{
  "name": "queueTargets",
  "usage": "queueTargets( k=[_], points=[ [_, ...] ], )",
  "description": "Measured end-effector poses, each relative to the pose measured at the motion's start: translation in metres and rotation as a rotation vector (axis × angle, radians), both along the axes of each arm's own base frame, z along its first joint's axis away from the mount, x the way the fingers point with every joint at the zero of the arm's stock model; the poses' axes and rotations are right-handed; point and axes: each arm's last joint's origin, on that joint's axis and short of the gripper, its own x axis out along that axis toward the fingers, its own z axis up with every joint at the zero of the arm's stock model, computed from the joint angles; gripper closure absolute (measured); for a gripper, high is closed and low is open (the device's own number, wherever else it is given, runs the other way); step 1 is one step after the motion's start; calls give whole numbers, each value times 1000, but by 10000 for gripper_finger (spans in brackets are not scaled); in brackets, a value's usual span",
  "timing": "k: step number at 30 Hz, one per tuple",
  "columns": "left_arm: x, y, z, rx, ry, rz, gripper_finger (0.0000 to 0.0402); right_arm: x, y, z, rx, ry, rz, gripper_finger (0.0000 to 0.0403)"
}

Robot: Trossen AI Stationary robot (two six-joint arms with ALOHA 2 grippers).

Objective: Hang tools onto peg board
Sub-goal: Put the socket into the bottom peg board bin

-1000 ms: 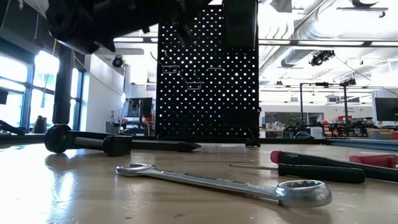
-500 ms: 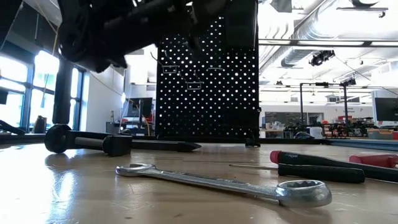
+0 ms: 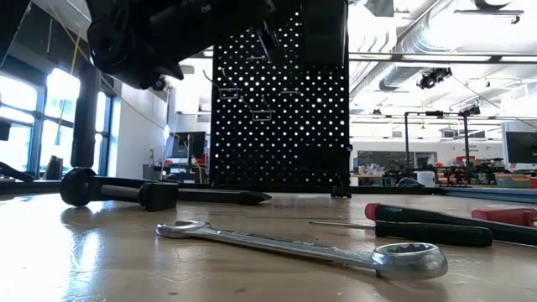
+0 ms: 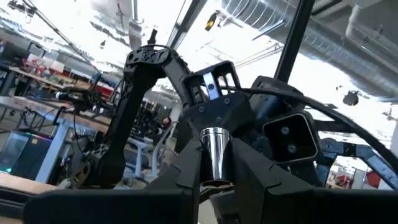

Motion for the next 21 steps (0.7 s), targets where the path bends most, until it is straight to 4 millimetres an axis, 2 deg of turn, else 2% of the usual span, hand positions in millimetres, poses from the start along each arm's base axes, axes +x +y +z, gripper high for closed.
queueTargets(
  k=[10,21],
  points=[
    [2,0,4,-6,-14,9,351,3,-1,9,-57,-23,0,202],
    [2,-3,4,-8,-13,15,351,9,-10,11,-33,-49,-11,202]
  ],
)
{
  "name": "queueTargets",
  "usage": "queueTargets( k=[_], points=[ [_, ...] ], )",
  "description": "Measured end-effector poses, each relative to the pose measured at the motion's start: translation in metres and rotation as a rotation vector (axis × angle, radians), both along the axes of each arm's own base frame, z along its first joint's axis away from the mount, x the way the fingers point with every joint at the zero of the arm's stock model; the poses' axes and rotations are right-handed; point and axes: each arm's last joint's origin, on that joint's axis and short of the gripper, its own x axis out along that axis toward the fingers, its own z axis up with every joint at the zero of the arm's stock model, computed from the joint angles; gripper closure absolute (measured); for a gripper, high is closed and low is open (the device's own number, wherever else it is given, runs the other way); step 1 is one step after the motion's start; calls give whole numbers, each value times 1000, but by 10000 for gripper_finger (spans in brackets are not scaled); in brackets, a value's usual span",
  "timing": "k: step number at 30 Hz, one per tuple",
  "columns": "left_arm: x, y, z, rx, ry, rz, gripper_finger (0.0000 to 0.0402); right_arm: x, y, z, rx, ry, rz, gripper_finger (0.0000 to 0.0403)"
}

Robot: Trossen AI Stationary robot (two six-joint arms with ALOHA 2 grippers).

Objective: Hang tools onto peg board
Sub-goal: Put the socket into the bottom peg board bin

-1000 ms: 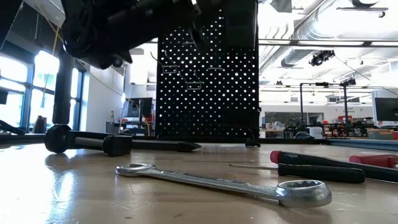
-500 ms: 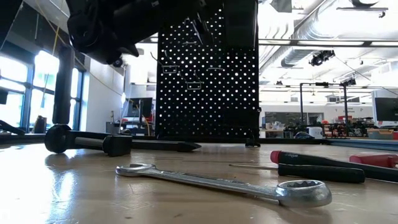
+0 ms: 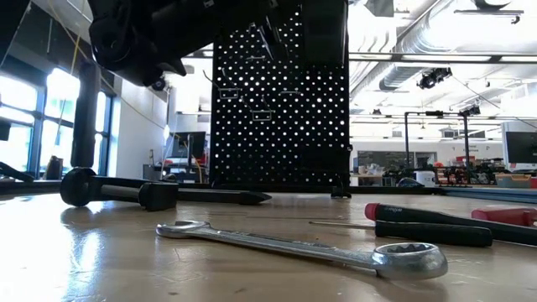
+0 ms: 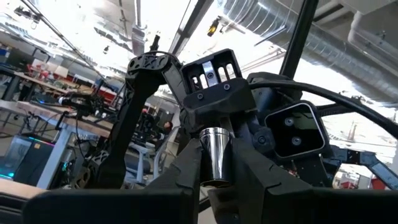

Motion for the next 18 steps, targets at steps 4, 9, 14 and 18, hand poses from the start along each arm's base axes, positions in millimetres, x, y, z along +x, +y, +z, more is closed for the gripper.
queueTargets(
  k=[4,9,14,18],
  points=[
    [0,0,0,2,0,1,351,1,-1,0,2,0,3,202],
    [0,0,0,2,0,2,351,1,-1,0,3,0,9,227],
    [0,0,0,-1,-1,7,351,3,-4,-1,1,2,-3,276],
    [0,0,0,-2,-1,8,351,3,-5,-1,1,2,-7,299]
  ],
)
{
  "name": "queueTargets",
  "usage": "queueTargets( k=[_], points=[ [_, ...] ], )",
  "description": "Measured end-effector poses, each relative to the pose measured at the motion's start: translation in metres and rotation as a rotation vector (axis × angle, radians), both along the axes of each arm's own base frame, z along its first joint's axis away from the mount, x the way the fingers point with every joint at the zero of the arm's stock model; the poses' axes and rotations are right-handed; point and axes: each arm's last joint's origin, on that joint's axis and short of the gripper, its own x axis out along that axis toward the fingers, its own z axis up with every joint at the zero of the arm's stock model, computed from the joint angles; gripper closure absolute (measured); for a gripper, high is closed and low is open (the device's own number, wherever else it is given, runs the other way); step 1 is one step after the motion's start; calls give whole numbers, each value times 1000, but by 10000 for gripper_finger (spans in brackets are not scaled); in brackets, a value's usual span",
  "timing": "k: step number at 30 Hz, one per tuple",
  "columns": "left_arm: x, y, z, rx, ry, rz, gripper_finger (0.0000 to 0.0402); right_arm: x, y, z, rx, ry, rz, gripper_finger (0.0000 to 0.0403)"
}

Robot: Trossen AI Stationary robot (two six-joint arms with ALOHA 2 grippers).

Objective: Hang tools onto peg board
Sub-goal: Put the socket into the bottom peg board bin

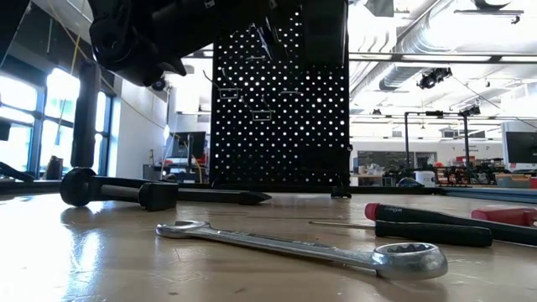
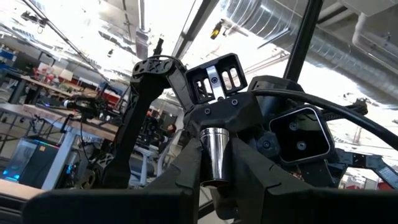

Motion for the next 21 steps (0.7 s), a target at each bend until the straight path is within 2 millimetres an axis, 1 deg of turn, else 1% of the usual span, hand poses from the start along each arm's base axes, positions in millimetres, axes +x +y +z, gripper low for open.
queueTargets(
  k=[7,13,15,18,21],
  points=[
    [0,0,0,3,1,-3,351,0,0,0,6,-5,-6,309],
    [0,0,0,-11,3,-35,311,-2,2,0,-2,-1,-3,310],
    [0,1,0,-9,2,-37,304,-1,2,0,-2,0,-5,310],
    [0,1,0,-9,2,-41,306,-1,2,0,-1,-1,-6,310],
    [0,0,0,-7,2,-42,323,-2,2,0,-3,1,-8,310]
  ],
)
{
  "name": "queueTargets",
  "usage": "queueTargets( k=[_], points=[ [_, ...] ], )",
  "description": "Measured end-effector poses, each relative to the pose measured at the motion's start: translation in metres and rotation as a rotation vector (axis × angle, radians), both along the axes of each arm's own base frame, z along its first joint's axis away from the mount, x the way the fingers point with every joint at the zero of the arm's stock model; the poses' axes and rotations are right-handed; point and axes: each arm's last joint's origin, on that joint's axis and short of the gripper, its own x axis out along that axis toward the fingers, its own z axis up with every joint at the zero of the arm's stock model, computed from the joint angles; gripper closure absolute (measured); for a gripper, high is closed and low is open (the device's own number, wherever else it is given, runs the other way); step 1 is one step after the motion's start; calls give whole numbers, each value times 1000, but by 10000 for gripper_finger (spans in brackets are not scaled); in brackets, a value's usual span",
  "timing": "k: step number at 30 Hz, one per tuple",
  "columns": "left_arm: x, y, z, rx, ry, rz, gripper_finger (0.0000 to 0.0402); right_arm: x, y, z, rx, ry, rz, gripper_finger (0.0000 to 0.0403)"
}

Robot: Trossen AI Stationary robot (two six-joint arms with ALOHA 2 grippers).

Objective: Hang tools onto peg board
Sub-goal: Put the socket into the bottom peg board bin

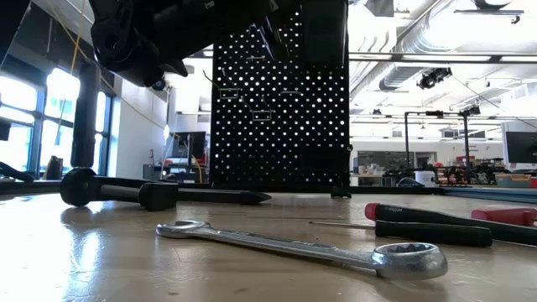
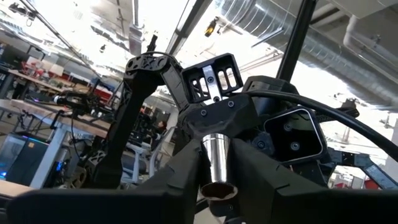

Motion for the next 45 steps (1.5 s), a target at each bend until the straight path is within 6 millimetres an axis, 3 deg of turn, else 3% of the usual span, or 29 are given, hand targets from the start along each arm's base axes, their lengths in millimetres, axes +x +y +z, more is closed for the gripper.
queueTargets(
  k=[4,15,27,45],
  points=[
    [0,0,0,2,2,1,348,0,0,-1,2,7,-7,310],
    [0,0,-1,-1,8,9,349,-2,0,-4,-13,33,-20,302],
    [0,-1,-1,3,2,-1,349,0,-3,-5,22,20,-25,219],
    [2,-2,-5,10,50,1,349,12,-2,-16,0,38,32,217]
  ],
)
